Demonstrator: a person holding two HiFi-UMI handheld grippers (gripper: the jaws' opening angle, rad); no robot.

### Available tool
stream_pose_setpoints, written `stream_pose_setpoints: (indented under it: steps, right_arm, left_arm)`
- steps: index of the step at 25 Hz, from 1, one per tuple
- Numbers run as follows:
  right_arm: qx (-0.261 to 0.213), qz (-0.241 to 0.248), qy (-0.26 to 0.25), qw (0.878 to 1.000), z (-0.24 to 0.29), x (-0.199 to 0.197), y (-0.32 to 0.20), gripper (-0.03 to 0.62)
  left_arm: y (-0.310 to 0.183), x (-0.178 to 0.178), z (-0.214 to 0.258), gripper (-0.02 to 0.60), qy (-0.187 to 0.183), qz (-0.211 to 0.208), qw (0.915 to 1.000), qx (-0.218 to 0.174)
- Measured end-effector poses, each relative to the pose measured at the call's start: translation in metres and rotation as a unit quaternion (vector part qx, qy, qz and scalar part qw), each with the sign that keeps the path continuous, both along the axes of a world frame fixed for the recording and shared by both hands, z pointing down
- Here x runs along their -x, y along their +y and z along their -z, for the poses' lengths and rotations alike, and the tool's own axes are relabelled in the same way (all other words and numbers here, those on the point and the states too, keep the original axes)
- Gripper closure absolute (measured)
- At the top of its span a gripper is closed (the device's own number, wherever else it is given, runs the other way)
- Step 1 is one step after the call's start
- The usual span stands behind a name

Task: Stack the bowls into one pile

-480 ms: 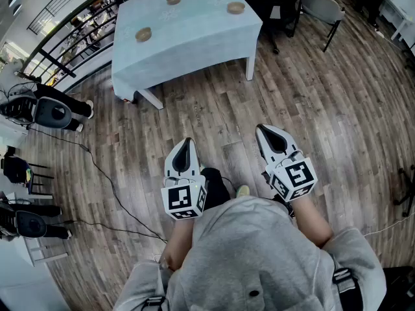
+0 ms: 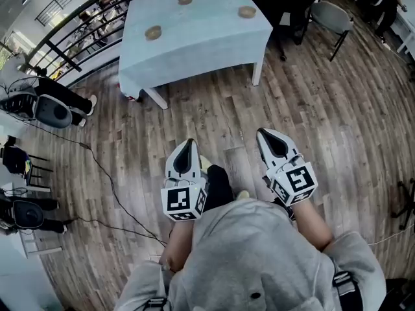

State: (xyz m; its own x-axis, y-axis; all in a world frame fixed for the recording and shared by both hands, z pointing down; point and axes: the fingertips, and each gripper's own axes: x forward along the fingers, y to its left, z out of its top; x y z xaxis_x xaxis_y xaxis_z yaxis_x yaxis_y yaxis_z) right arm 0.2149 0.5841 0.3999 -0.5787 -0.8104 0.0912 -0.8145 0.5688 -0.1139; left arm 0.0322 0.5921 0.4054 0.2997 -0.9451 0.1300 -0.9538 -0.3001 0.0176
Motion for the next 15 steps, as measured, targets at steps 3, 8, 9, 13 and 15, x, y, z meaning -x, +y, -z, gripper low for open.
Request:
stream_pose_setpoints:
  steps: [3,8,9,13,15]
  right_arm:
    - [-0.003,0.002,0.000,1.000,-0.001,0.005,-0.009,0.566]
    - [0.001,0.001,-0.009,1.000,-0.005,0.013,-0.029,0.566]
    - [0.006,0.006,-0.015,1.000,-0.006,0.016,-0.034,0.567]
    - [0.024,0.027,-0.031,0.999,-0.013,0.026,-0.055,0.568]
    - [0.030,0.030,-0.027,0.999,-0.018,0.032,-0.074,0.568]
  left_arm:
    - [-0.009,0.001,0.001,0.563,-0.002,-0.001,1.0000,-0.003]
    - [-0.030,0.005,0.001,0.562,-0.005,-0.005,1.0000,-0.002]
    - [-0.036,0.007,-0.001,0.563,-0.005,-0.006,1.0000,0.000]
    - [-0.062,0.011,-0.011,0.563,-0.010,-0.008,0.9999,0.009]
    - [-0.081,0.015,-0.015,0.563,-0.009,-0.010,0.9998,0.012]
